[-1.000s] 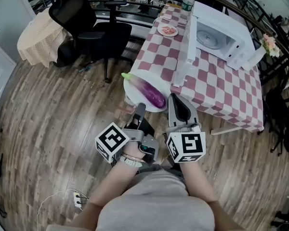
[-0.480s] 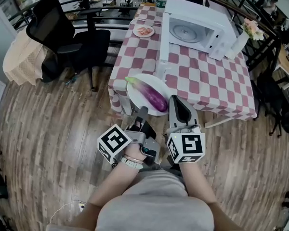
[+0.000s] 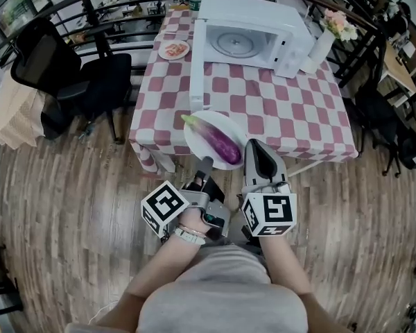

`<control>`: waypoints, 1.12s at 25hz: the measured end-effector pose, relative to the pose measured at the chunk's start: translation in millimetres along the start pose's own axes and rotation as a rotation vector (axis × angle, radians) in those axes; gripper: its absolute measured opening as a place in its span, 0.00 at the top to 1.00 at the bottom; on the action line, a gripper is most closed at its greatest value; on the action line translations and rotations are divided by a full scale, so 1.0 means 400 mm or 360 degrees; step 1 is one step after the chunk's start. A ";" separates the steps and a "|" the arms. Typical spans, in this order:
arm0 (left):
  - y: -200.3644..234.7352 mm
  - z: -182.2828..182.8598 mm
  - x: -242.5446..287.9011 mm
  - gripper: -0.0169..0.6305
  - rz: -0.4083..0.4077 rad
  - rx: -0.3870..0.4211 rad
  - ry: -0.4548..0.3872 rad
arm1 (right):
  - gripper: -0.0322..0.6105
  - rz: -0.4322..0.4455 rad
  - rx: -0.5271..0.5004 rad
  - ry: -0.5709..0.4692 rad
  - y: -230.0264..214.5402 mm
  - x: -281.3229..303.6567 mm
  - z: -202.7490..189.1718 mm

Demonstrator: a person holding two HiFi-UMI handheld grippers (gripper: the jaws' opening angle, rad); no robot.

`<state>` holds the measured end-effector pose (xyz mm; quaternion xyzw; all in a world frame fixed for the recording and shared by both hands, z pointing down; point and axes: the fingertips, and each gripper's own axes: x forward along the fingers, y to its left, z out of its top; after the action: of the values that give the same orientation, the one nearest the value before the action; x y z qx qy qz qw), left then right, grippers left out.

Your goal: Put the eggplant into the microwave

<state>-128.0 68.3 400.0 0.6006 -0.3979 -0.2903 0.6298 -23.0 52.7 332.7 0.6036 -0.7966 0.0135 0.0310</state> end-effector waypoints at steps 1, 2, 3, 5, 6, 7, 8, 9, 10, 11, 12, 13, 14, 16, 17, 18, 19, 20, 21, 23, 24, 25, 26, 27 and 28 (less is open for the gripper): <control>0.000 -0.011 0.013 0.95 0.0003 0.0001 0.0009 | 0.91 -0.0009 -0.0001 0.0003 -0.017 0.000 -0.001; -0.001 -0.023 0.027 0.95 0.0005 0.0000 0.0017 | 0.91 -0.0017 0.0000 0.0004 -0.035 0.001 -0.002; -0.001 -0.035 0.041 0.95 0.0008 -0.0003 0.0026 | 0.91 -0.0024 0.0001 0.0005 -0.054 0.003 -0.002; -0.002 -0.058 0.071 0.95 0.0012 -0.0009 0.0044 | 0.91 -0.0034 0.0003 0.0006 -0.089 0.008 -0.004; -0.002 -0.069 0.086 0.95 0.0013 -0.0010 0.0051 | 0.91 -0.0038 0.0005 0.0006 -0.106 0.012 -0.005; -0.004 -0.079 0.102 0.95 0.0013 -0.0009 0.0056 | 0.91 -0.0039 0.0007 0.0006 -0.123 0.017 -0.007; -0.005 -0.087 0.118 0.95 0.0013 -0.0007 0.0058 | 0.91 -0.0040 0.0011 0.0006 -0.139 0.023 -0.009; -0.006 -0.094 0.135 0.95 0.0013 -0.0006 0.0059 | 0.91 -0.0038 0.0013 0.0008 -0.155 0.030 -0.012; -0.007 -0.100 0.151 0.95 0.0015 -0.0005 0.0059 | 0.91 -0.0036 0.0016 0.0010 -0.171 0.038 -0.015; -0.007 -0.105 0.168 0.95 0.0018 -0.0002 0.0059 | 0.91 -0.0033 0.0019 0.0012 -0.186 0.045 -0.018; -0.007 -0.109 0.184 0.95 0.0022 0.0004 0.0055 | 0.91 -0.0029 0.0022 0.0013 -0.201 0.052 -0.020; -0.008 -0.112 0.200 0.95 0.0027 0.0011 0.0049 | 0.91 -0.0024 0.0026 0.0013 -0.216 0.060 -0.020; -0.010 -0.114 0.217 0.95 0.0031 0.0017 0.0041 | 0.91 -0.0018 0.0031 0.0011 -0.231 0.069 -0.019; -0.017 -0.119 0.253 0.95 0.0036 0.0028 0.0026 | 0.91 -0.0004 0.0038 0.0007 -0.262 0.088 -0.017; -0.020 -0.122 0.271 0.95 0.0038 0.0031 0.0019 | 0.91 0.0003 0.0042 0.0008 -0.278 0.097 -0.017; -0.023 -0.126 0.289 0.95 0.0039 0.0034 0.0010 | 0.91 0.0011 0.0047 0.0010 -0.295 0.106 -0.018; -0.026 -0.128 0.307 0.95 0.0039 0.0036 -0.0002 | 0.91 0.0019 0.0053 0.0012 -0.311 0.117 -0.018; -0.029 -0.129 0.326 0.95 0.0040 0.0037 -0.0015 | 0.91 0.0027 0.0058 0.0014 -0.328 0.128 -0.018; -0.032 -0.130 0.345 0.95 0.0041 0.0035 -0.0028 | 0.91 0.0035 0.0061 0.0015 -0.345 0.141 -0.016; -0.037 -0.132 0.381 0.95 0.0047 0.0029 -0.0058 | 0.91 0.0052 0.0059 0.0019 -0.378 0.164 -0.012; -0.038 -0.133 0.397 0.95 0.0052 0.0023 -0.0074 | 0.91 0.0062 0.0056 0.0023 -0.394 0.175 -0.010; -0.040 -0.134 0.412 0.95 0.0056 0.0016 -0.0092 | 0.91 0.0074 0.0052 0.0027 -0.409 0.185 -0.008; -0.040 -0.134 0.426 0.95 0.0061 0.0010 -0.0112 | 0.91 0.0088 0.0051 0.0031 -0.424 0.195 -0.006; -0.041 -0.133 0.440 0.95 0.0063 0.0006 -0.0133 | 0.91 0.0104 0.0050 0.0033 -0.438 0.205 -0.004; -0.042 -0.132 0.455 0.95 0.0064 0.0003 -0.0154 | 0.91 0.0120 0.0047 0.0036 -0.451 0.216 -0.003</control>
<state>12.5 -59.5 413.1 0.5782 -0.4402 -0.3059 0.6151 127.4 -79.2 336.5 0.5733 -0.8181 0.0331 0.0305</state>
